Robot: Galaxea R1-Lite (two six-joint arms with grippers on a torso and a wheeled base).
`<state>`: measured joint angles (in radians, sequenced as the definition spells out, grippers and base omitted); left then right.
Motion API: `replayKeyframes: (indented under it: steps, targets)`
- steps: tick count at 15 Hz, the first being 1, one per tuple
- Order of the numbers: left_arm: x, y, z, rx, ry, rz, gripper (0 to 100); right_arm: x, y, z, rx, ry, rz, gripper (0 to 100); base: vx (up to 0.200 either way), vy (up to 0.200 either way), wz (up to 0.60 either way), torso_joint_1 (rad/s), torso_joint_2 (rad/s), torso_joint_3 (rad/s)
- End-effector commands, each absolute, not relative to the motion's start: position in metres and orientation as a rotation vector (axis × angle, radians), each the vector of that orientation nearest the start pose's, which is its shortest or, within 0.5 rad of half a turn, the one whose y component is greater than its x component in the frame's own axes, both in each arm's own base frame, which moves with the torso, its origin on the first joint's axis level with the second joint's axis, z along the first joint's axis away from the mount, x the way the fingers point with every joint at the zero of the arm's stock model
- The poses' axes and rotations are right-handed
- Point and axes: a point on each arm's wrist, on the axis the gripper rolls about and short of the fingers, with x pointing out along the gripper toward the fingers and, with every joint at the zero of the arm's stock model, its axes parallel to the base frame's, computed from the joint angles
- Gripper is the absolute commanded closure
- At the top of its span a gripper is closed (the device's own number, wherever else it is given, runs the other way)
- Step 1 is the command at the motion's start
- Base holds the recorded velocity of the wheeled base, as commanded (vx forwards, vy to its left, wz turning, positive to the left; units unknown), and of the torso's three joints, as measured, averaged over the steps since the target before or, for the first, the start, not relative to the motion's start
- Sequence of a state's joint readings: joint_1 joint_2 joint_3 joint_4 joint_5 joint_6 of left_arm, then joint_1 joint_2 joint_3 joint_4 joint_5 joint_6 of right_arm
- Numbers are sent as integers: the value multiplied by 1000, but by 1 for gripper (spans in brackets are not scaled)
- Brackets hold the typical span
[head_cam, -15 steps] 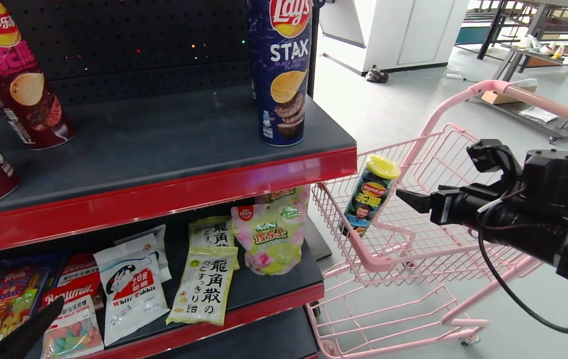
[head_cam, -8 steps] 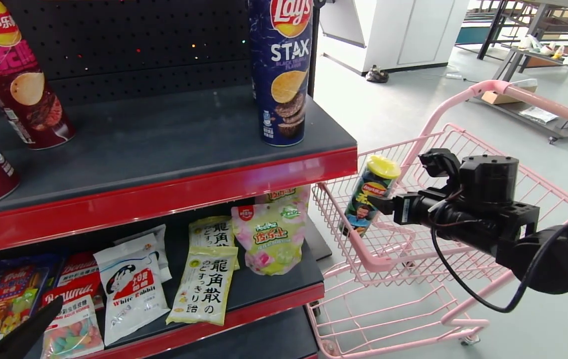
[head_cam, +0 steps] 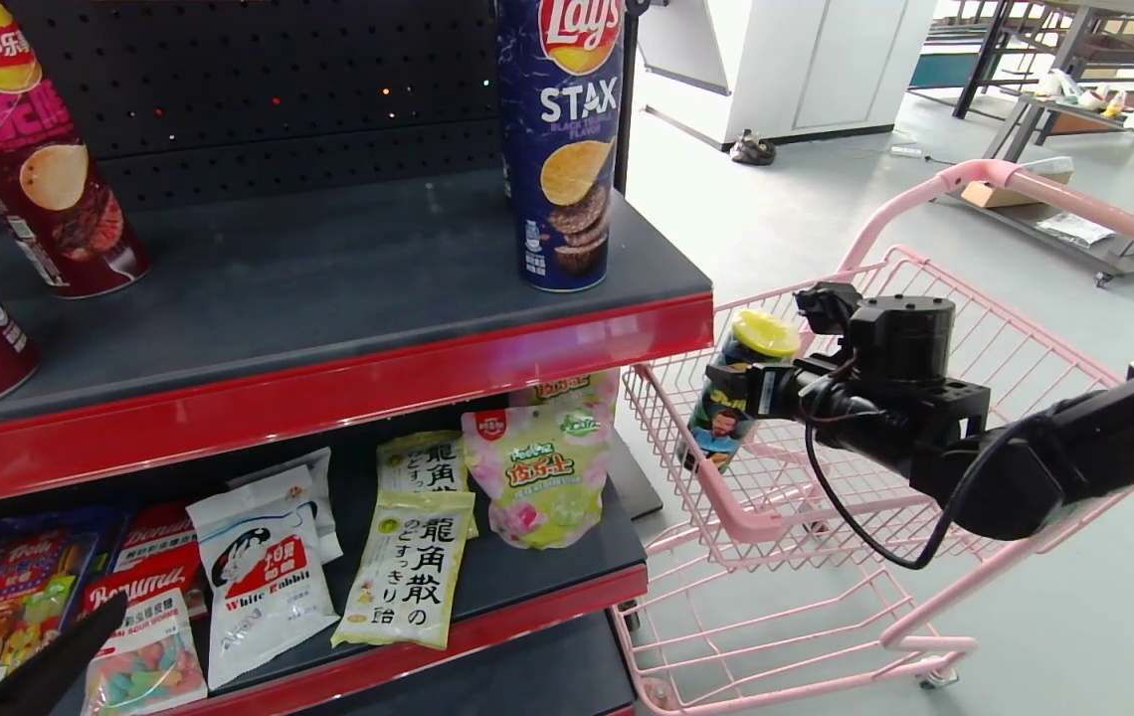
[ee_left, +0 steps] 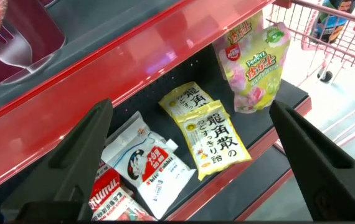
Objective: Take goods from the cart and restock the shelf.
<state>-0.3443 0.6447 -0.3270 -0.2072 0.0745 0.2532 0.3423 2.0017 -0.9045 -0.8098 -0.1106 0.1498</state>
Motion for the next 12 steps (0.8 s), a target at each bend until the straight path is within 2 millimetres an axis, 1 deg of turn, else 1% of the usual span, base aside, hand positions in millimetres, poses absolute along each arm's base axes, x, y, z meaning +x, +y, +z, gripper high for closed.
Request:
replayKeyframes:
  steps: [1, 2, 3, 4, 5, 9, 10, 12]
  targets:
    - [50, -16, 185, 276, 81, -282, 0, 361, 126, 112, 83, 309, 198, 0, 0, 0, 0, 0, 0, 0]
    - [49, -16, 185, 276, 83, -282, 0, 366, 128, 110, 84, 308, 196, 0, 0, 0, 0, 0, 0, 0]
    - [49, -16, 185, 276, 83, -282, 0, 366, 128, 110, 84, 308, 196, 0, 0, 0, 0, 0, 0, 0]
    - [49, -16, 185, 277, 84, -283, 0, 377, 130, 106, 85, 301, 187, 0, 0, 0, 0, 0, 0, 0]
    - [49, -16, 185, 277, 84, -282, 0, 381, 132, 105, 87, 296, 182, 0, 0, 0, 0, 0, 0, 0]
    - [49, -16, 185, 277, 87, -284, 0, 392, 135, 95, 84, 300, 175, 0, 0, 0, 0, 0, 0, 0]
    - [49, -16, 185, 277, 87, -284, 0, 392, 136, 93, 82, 306, 176, 100, 0, 0, 0, 0, 0, 0]
    - [50, -16, 184, 278, 92, -283, 0, 392, 135, 92, 89, 307, 164, 100, 0, 0, 0, 0, 0, 0]
